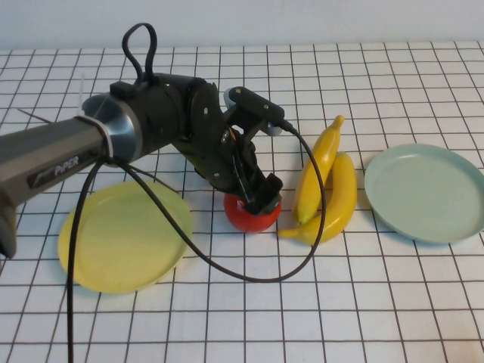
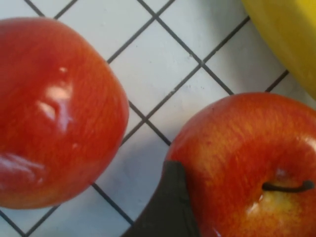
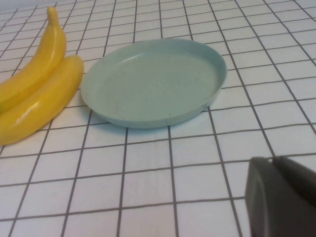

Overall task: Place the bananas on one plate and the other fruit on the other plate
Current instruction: Put one type of fruit in the left plate

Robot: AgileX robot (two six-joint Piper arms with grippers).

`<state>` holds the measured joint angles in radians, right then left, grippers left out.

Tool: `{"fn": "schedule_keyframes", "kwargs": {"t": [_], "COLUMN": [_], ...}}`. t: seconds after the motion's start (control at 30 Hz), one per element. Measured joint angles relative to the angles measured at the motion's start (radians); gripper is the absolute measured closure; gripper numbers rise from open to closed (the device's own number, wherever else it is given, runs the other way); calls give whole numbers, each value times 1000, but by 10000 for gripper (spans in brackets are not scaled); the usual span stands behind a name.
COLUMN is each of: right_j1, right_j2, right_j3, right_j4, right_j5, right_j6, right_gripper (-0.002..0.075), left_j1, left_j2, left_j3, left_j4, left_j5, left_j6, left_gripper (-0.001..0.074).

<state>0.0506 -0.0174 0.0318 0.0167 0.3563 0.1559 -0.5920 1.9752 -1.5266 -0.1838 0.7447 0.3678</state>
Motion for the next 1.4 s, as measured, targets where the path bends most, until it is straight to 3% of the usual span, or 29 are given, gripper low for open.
{"fn": "schedule_keyframes", "kwargs": {"t": [0.27,0.6,0.87,1.13,1.4], "right_j1": [0,0,0,0,0], "right_j2": [0,0,0,0,0], "right_j3": [0,0,0,0,0], "right_j4": [0,0,0,0,0], "right_j5": [0,0,0,0,0], "right_j6": [0,0,0,0,0], "right_gripper": [742,742,742,742,742], "left_j1": [-2,10,141,300,319], "left_j2": [-69,-306,-398,-457,-436], "left_j3": [5,8,216,494,523], "left_j4": [49,144,152,133,146], "left_j5": [2,91,100,-108,-118], "left_j6": [-10,-68,-72,-93,-129], "left_gripper": [153,153,153,153,153]}}
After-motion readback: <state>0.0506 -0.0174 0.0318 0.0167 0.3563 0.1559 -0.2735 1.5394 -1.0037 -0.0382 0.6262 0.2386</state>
